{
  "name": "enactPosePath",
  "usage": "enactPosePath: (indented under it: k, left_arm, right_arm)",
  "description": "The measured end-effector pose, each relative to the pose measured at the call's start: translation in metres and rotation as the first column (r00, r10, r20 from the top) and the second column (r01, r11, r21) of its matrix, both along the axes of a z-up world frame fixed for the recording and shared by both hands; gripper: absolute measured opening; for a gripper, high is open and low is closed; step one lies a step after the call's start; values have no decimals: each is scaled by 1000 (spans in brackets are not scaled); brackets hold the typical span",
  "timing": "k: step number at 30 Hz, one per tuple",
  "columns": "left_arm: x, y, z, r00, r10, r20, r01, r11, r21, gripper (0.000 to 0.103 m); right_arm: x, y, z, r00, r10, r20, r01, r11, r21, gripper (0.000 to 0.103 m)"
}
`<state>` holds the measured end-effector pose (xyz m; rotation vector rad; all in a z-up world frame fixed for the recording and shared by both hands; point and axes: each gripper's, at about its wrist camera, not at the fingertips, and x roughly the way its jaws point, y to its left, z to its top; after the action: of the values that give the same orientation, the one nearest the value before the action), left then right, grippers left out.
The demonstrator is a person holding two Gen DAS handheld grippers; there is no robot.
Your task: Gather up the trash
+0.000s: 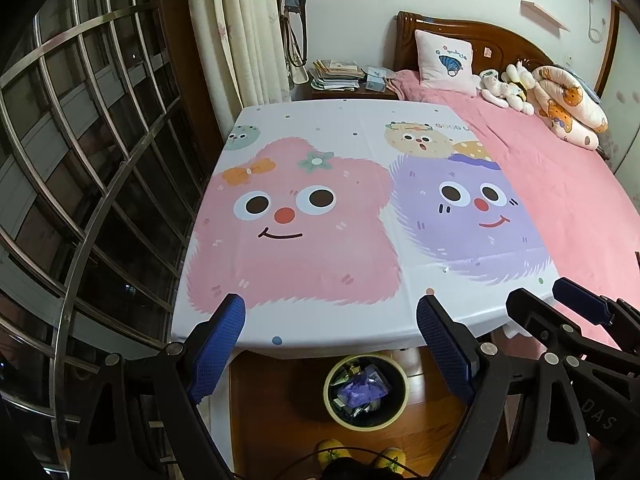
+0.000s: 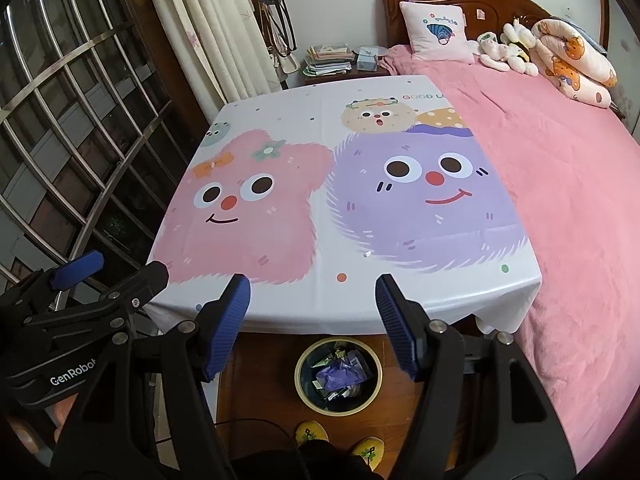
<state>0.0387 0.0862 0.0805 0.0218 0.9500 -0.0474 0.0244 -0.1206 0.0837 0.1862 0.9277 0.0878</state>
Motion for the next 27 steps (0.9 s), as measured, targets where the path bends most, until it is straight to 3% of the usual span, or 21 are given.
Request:
enactPosePath:
  k: [27]
  left_arm:
    - [-15,3,-4,1000,-13,-14,13,1000,19,89]
  right_arm:
    - [-23,10,-4,1000,-8,-3,8,1000,19,63]
